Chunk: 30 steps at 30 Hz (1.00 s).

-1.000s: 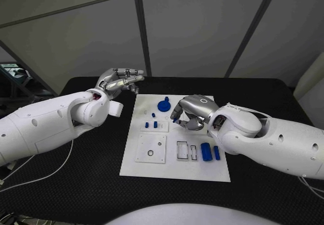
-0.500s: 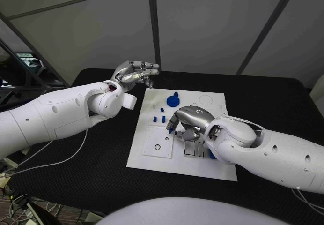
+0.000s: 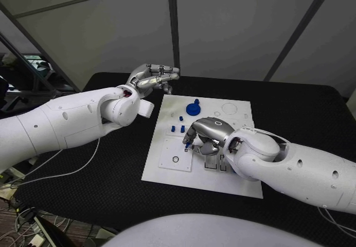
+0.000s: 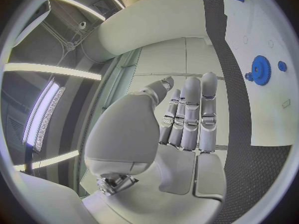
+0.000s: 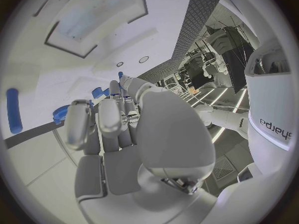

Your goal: Assemble the parts on the task board

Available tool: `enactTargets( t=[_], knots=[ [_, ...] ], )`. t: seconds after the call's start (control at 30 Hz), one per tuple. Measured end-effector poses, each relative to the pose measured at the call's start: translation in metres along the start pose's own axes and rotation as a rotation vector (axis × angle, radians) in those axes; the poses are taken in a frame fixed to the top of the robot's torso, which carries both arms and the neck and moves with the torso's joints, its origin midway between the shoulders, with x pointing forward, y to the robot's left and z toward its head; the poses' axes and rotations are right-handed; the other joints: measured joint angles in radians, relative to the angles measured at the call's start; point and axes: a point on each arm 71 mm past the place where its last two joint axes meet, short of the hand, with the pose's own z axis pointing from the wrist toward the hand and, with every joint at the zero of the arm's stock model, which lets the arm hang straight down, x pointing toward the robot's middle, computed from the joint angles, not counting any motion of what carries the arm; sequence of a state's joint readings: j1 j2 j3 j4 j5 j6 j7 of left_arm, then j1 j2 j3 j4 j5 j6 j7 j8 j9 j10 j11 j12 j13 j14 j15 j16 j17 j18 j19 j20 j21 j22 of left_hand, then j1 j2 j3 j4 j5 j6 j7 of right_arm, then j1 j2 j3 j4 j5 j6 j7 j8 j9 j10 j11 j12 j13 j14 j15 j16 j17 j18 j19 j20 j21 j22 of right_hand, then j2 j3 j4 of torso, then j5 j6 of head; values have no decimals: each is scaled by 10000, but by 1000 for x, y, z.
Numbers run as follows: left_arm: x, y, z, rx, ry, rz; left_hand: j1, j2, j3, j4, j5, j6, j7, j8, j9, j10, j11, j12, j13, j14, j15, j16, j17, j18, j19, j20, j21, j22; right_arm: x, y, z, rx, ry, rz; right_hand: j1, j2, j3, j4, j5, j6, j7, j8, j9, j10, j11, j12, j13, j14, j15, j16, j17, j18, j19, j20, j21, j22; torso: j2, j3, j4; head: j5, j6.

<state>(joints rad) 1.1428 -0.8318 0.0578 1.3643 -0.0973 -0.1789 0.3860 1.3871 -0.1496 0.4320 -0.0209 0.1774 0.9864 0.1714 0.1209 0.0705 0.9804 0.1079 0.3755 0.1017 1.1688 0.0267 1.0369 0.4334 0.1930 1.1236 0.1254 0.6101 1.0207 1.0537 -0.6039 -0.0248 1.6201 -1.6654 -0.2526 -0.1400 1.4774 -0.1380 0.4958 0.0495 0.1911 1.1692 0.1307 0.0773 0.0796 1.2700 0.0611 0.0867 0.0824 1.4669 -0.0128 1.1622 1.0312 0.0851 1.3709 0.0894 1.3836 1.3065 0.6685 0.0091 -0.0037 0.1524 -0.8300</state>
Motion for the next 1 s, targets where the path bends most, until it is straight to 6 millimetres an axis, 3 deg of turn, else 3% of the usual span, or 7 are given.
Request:
enactTargets(
  t=[1.0],
  knots=[
    [0,0,1,-21,46,-23,1,-1,0,0,0,0,0,0,-1,-39,39,0,-1,0,0,0,-32,0,0,0,-77,-20,9,0,5,97,583,-78,-83,-23,-1,1,36,-12,-9,0,-2,-1,1,0,-2,0,0,-1,-3,1,35,36,-2,14,9,-6,11,147,-130]
  ],
)
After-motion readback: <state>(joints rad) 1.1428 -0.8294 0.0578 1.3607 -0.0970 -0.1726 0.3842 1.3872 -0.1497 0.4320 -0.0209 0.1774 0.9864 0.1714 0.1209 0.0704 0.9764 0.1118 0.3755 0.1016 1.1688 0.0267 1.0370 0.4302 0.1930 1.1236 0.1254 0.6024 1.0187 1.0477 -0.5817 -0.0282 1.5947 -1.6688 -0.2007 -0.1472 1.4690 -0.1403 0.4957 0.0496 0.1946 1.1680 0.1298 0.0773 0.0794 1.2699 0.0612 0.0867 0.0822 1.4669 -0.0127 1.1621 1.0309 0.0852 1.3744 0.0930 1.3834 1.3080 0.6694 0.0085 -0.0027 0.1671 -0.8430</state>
